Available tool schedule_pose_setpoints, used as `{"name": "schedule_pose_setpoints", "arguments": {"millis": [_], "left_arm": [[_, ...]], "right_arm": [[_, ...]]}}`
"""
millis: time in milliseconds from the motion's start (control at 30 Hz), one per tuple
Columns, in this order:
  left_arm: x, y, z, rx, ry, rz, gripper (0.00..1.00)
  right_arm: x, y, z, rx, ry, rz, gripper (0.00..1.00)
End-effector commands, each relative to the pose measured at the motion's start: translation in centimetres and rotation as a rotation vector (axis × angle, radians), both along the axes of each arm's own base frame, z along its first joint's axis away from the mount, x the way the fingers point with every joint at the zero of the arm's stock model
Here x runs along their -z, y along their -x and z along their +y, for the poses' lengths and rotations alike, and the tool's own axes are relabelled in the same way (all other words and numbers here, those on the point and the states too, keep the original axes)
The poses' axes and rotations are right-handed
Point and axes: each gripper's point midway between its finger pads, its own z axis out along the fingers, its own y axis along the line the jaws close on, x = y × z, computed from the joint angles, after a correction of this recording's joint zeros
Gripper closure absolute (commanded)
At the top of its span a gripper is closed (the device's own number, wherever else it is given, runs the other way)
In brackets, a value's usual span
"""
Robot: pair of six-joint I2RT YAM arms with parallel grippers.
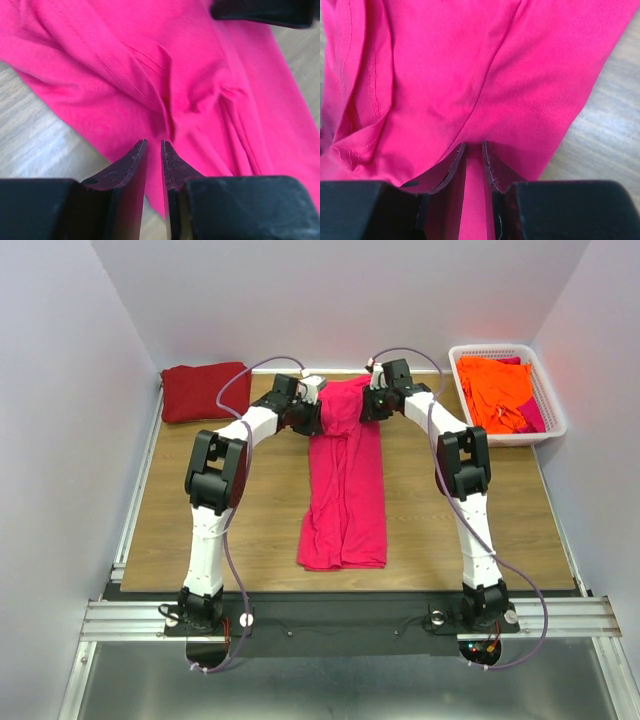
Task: Fold and stack the t-shirts
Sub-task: Fold the tshirt
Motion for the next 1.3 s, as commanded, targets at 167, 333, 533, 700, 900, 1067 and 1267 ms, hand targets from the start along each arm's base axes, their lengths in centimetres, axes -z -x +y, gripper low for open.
{"name": "schedule_pose_setpoints", "arguments": {"millis": [167, 333, 533, 700, 900, 1067, 1267], "left_arm": [[-0.2, -5.8, 1.5, -0.138, 0.046, -0.036, 0.73], [0.0, -7.7, 1.9, -0.135, 0.032, -0.040, 0.73], [-7.6, -7.4, 2.0, -0.033, 0.025, -0.190, 0.60], [-16.0, -2.6, 3.2, 0.091, -0.008, -0.366, 0.43], [-19.4, 7.8, 5.9, 0.279, -0.097, -0.502, 0.39], [-15.1, 17.6, 7.8, 0.489, -0.173, -0.543, 0.40], [-8.2, 27.8, 8.6, 0.791, -0.297, -0.608, 0.41]], "right_arm": [[0.3, -4.3, 0.0, 0.050, 0.020, -0.108, 0.75], [-0.6, -6.2, 0.0, 0.056, 0.029, -0.187, 0.69], [-11.1, -5.6, 0.7, 0.009, -0.030, -0.336, 0.37], [-20.9, 0.3, 1.5, -0.160, -0.078, -0.456, 0.00], [-21.2, 11.8, 0.4, -0.373, 0.010, -0.403, 0.03], [-15.6, 22.3, -0.9, -0.522, 0.082, -0.228, 0.25], [-10.5, 32.7, -4.3, -0.682, 0.150, -0.229, 0.29]]}}
